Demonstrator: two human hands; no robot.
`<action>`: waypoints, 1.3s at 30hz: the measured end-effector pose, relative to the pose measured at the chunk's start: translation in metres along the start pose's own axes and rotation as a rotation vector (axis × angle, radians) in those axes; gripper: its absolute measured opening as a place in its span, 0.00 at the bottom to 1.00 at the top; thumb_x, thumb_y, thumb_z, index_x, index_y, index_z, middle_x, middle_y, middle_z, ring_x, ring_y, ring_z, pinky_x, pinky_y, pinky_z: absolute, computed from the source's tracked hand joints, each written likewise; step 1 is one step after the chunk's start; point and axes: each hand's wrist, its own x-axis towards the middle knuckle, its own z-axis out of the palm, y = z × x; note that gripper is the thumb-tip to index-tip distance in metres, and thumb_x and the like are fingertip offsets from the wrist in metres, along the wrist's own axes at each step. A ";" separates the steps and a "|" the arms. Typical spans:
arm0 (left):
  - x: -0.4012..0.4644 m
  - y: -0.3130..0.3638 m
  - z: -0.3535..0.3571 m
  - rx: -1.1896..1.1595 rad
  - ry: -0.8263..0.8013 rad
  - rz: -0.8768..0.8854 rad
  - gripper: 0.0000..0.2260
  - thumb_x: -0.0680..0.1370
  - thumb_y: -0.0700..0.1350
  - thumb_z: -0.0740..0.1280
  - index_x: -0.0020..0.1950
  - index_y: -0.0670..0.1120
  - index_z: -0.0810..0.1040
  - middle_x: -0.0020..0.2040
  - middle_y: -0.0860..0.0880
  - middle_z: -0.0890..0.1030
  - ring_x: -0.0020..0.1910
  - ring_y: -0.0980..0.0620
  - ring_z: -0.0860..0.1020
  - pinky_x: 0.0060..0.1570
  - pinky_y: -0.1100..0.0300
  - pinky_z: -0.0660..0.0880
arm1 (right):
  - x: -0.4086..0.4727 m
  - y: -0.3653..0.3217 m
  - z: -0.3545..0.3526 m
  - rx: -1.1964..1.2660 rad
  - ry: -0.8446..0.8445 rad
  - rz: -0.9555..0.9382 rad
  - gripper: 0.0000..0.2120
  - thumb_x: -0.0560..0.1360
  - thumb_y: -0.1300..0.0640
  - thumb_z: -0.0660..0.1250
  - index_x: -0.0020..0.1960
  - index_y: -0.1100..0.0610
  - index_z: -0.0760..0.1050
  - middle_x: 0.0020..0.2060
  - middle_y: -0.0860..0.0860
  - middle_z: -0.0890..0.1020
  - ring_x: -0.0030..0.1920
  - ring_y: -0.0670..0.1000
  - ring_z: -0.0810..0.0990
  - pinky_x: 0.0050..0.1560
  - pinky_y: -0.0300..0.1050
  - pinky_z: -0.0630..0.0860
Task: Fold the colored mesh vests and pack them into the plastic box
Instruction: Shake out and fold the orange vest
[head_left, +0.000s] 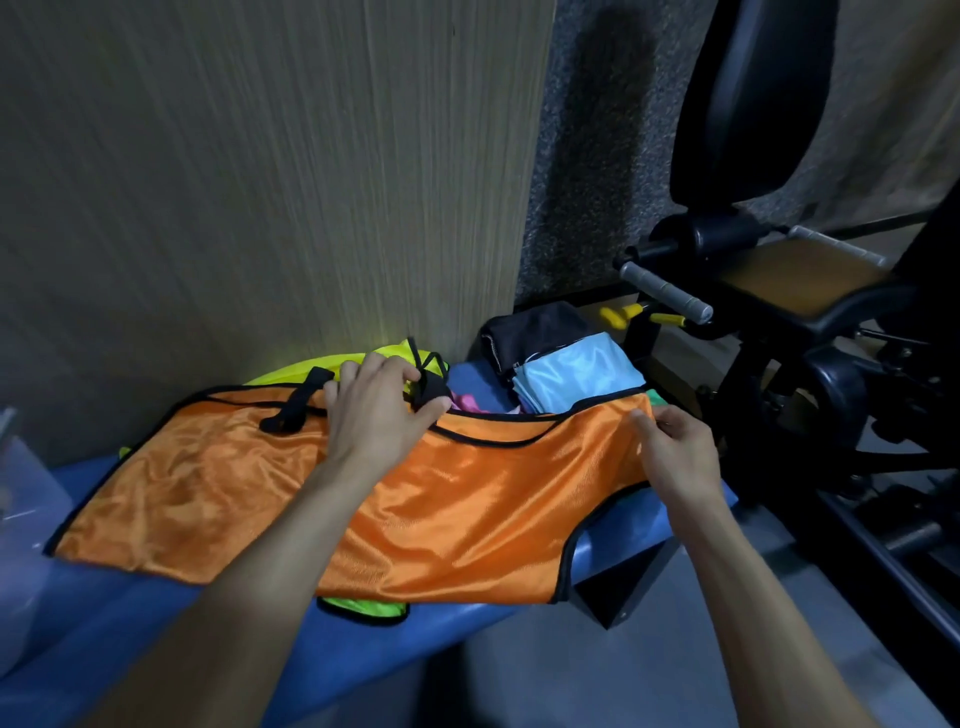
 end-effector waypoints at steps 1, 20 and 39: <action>0.004 0.001 -0.001 -0.017 -0.003 -0.016 0.20 0.73 0.64 0.72 0.58 0.54 0.79 0.54 0.55 0.79 0.60 0.46 0.71 0.53 0.52 0.60 | -0.001 0.000 0.000 -0.004 0.002 0.005 0.16 0.81 0.53 0.66 0.47 0.67 0.77 0.35 0.55 0.77 0.37 0.53 0.75 0.41 0.50 0.73; 0.025 0.000 0.023 0.003 0.060 0.055 0.03 0.81 0.49 0.66 0.52 0.51 0.73 0.52 0.50 0.78 0.56 0.44 0.74 0.57 0.48 0.66 | 0.008 -0.001 0.003 -0.180 0.086 0.161 0.13 0.80 0.53 0.60 0.41 0.60 0.71 0.34 0.55 0.72 0.33 0.53 0.68 0.33 0.49 0.64; -0.039 -0.104 -0.055 0.208 0.000 0.240 0.18 0.81 0.52 0.66 0.70 0.49 0.76 0.61 0.51 0.76 0.60 0.46 0.73 0.56 0.48 0.76 | -0.008 -0.017 0.014 -0.204 0.099 -0.060 0.22 0.80 0.49 0.64 0.47 0.71 0.75 0.33 0.60 0.74 0.33 0.56 0.70 0.34 0.50 0.67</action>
